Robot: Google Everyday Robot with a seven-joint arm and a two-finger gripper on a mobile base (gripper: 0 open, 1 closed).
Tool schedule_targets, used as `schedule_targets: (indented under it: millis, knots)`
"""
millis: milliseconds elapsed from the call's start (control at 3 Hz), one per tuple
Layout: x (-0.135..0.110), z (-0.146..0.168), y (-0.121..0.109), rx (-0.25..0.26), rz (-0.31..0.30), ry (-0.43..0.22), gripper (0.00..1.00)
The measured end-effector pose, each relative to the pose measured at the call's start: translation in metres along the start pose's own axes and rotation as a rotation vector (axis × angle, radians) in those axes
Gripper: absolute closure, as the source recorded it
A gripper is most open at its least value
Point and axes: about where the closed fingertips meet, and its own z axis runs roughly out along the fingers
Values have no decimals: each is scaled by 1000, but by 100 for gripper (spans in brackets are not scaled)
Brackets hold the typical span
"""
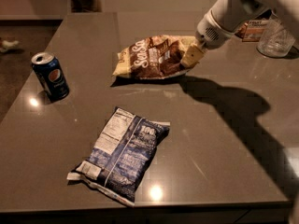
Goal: Move brown chip bag near blue chip bag
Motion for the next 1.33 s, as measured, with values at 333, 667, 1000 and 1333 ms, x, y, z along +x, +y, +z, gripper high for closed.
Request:
schedule_targets:
  millis: [333,667,1000,1333]
  knots:
    - [7,-30,32,-8,-17,-24,99]
    - [45,-77,101,-65,-23,-33,100]
    - [71,-100,140,-100,-12,-31,100]
    - [86,-121,167,-94,-16,-25,84]
